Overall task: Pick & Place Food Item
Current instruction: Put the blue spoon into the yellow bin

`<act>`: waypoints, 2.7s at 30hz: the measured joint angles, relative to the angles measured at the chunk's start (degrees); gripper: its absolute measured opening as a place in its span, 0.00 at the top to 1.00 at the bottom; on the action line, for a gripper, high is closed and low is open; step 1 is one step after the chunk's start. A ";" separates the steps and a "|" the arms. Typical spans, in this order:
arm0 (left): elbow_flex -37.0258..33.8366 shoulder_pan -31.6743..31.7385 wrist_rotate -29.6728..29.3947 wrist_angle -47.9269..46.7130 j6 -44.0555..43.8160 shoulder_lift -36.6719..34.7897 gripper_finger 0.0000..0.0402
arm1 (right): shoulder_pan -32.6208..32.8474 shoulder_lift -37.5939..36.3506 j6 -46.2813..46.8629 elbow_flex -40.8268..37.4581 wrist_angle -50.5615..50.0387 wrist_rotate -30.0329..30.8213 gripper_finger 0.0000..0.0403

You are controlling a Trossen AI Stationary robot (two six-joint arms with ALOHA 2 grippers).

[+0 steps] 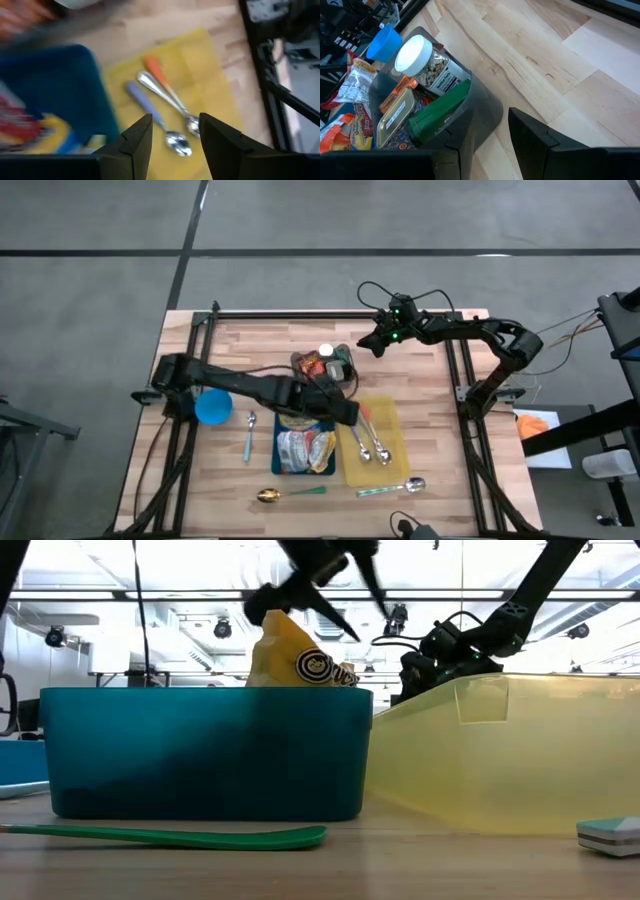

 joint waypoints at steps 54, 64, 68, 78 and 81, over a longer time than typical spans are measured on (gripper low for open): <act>-43.37 -0.16 22.01 -14.67 -25.20 -26.06 0.59 | 0.00 0.00 0.00 0.00 -0.02 0.00 0.71; -50.90 -0.05 22.00 -9.27 -23.22 -26.32 0.59 | 0.00 0.02 0.00 0.00 0.00 0.00 0.71; -52.84 -0.05 21.07 -6.96 -21.24 -26.32 0.59 | 0.00 0.01 -0.01 0.00 0.00 0.00 0.71; -57.61 -0.03 21.14 1.32 -19.58 -26.51 0.59 | 0.00 0.02 0.00 0.00 0.00 0.00 0.71; -57.97 -0.03 21.27 1.81 -19.58 -26.54 0.60 | 0.00 0.02 -0.01 0.00 0.00 0.00 0.71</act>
